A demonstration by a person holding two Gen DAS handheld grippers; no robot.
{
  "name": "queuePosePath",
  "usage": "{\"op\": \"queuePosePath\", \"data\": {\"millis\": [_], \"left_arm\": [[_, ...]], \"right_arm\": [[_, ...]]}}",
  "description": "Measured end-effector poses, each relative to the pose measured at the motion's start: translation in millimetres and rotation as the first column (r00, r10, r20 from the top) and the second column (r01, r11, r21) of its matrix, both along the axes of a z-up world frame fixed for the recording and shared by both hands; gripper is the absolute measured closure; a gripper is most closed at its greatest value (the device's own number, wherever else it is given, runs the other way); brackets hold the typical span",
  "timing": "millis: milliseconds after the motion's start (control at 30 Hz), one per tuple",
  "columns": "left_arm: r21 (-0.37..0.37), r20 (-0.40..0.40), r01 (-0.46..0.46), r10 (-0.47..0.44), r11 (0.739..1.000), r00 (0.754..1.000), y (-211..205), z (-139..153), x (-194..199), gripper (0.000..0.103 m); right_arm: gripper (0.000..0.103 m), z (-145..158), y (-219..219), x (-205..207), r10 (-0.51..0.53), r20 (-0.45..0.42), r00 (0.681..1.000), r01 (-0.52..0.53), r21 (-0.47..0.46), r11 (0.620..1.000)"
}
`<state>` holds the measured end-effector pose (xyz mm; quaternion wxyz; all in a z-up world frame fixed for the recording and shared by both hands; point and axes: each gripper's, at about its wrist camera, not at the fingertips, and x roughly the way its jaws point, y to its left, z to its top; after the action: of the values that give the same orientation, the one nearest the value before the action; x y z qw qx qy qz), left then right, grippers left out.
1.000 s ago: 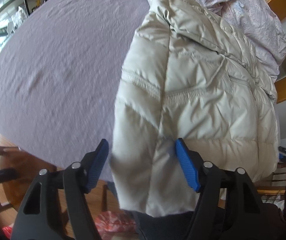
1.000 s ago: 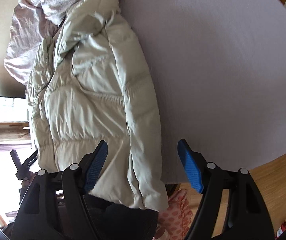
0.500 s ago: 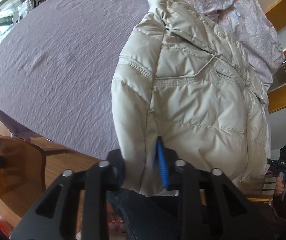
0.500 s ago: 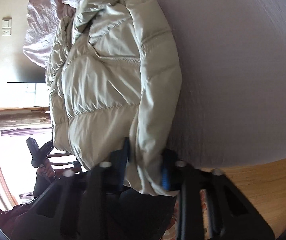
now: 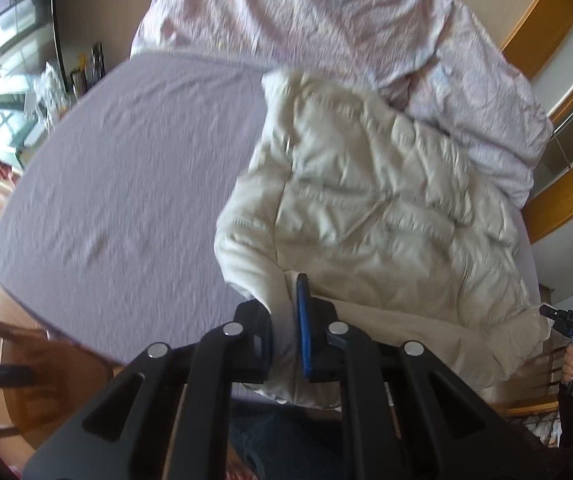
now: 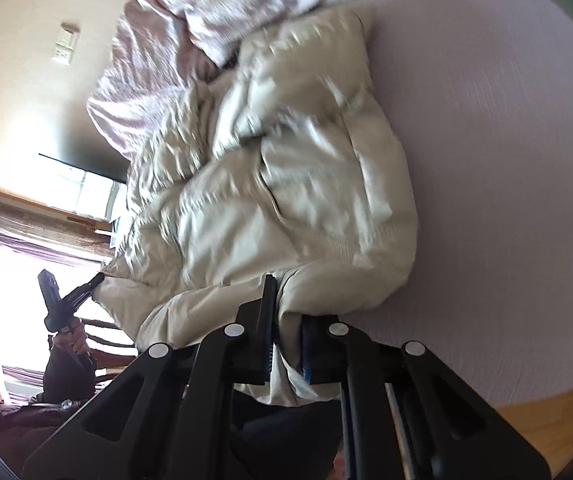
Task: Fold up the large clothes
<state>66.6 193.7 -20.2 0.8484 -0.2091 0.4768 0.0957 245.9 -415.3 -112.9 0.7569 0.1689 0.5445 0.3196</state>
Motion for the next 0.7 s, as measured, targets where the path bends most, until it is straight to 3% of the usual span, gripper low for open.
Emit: {"op": "queuePosePath", "data": {"millis": [700], "left_arm": [[0.100,0.110,-0.020,0.009,0.995,0.994,23,56,129,0.092]], "right_arm": [[0.093,68,42,104,-0.111,0.168,0.980,0.117,-0.027,0.993]]}}
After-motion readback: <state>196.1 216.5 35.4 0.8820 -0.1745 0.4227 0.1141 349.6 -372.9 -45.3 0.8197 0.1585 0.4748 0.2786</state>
